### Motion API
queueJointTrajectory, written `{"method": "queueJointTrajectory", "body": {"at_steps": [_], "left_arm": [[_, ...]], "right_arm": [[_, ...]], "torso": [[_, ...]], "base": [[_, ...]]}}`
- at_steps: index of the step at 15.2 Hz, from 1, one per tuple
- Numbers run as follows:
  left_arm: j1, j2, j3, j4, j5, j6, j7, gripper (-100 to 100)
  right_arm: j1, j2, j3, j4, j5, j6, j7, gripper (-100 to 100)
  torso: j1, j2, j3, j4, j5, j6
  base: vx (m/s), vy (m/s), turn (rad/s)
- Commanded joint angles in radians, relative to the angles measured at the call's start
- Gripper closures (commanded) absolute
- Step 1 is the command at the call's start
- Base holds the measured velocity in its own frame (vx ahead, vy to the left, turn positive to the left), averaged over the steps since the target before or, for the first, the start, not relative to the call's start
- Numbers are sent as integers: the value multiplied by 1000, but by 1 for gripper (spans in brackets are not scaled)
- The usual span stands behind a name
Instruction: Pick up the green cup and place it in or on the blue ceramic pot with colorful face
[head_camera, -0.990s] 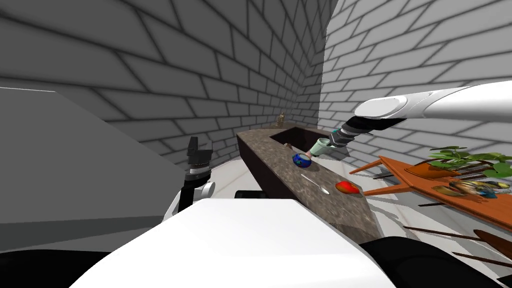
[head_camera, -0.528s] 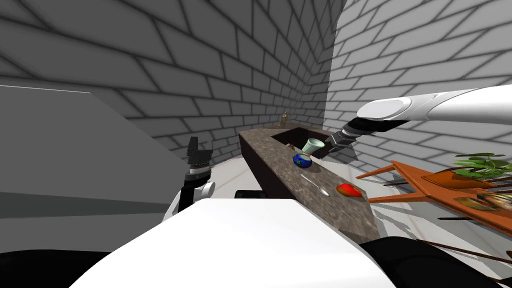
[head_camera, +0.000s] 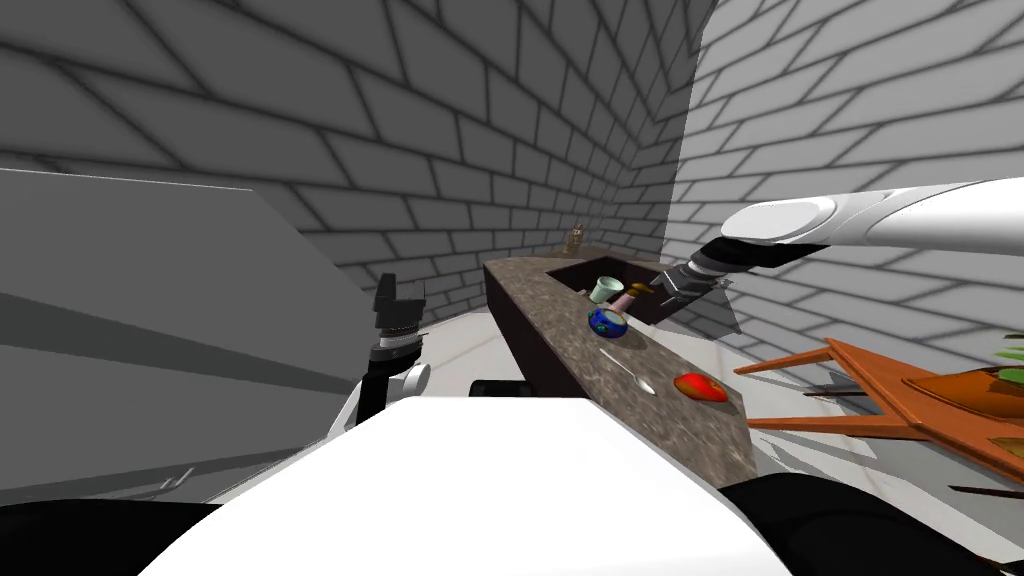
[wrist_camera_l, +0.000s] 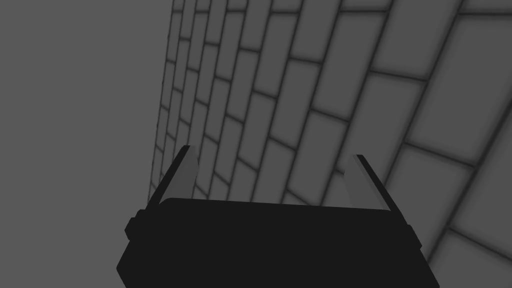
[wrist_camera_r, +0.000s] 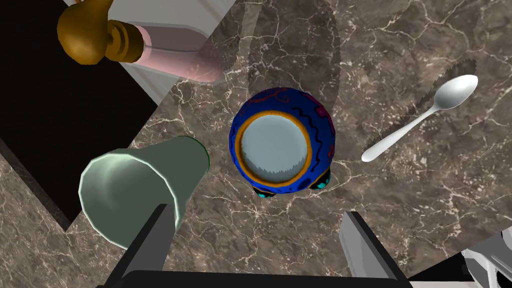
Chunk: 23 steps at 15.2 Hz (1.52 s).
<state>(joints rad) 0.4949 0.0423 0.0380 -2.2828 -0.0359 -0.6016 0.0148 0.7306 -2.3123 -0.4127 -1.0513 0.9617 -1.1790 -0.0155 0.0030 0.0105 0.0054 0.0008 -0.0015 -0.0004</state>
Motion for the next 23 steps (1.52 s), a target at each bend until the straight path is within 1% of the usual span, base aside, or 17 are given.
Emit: {"method": "queueJointTrajectory", "body": {"at_steps": [1, 8, 15, 17, 18, 19, 21, 22, 23], "left_arm": [[0, 0, 0, 0, 0, 0, 0, 0], [0, 0, 0, 0, 0, 0, 0, 0], [0, 0, 0, 0, 0, 0, 0, 0], [0, 0, 0, 0, 0, 0, 0, 0], [0, 0, 0, 0, 0, 0, 0, 0], [0, 0, 0, 0, 0, 0, 0, 0], [0, 0, 0, 0, 0, 0, 0, 0], [0, 0, 0, 0, 0, 0, 0, 0], [0, 0, 0, 0, 0, 0, 0, 0]], "right_arm": [[1, 12, -5, 0, 2, 1, 39, -100], [4, 46, -19, 3, 7, 3, 150, -100], [7, 77, -32, 5, 12, 6, 247, -100], [8, 84, -35, 6, 13, 6, 267, -100], [8, 79, -33, 6, 11, 6, 251, -100], [27, 105, -18, -1, 13, 35, 264, -100], [45, 131, -2, -9, 15, 63, 272, -100], [29, 116, -10, -17, 19, 46, 257, -100], [20, 95, -24, 2, 12, 23, 261, 100]], "torso": [[0, 0, 0, 0, 0, 0], [1, -1, -1, 0, 0, 0], [1, -2, -1, 0, 0, 0], [1, -2, -1, 0, 0, 0], [1, -2, -1, -1, 0, 0], [2, -4, -2, -1, 0, 0], [4, -8, -5, -2, 1, 0], [4, -11, -6, -3, 1, 0], [4, -11, -6, -3, 1, 0]], "base": [[-88, -73, 138], [-82, -68, 146], [-83, -57, 107], [-65, -49, 98], [-40, -27, 55], [9, -6, 113], [57, -1, 131], [42, -4, 34], [3, 11, -66]]}}
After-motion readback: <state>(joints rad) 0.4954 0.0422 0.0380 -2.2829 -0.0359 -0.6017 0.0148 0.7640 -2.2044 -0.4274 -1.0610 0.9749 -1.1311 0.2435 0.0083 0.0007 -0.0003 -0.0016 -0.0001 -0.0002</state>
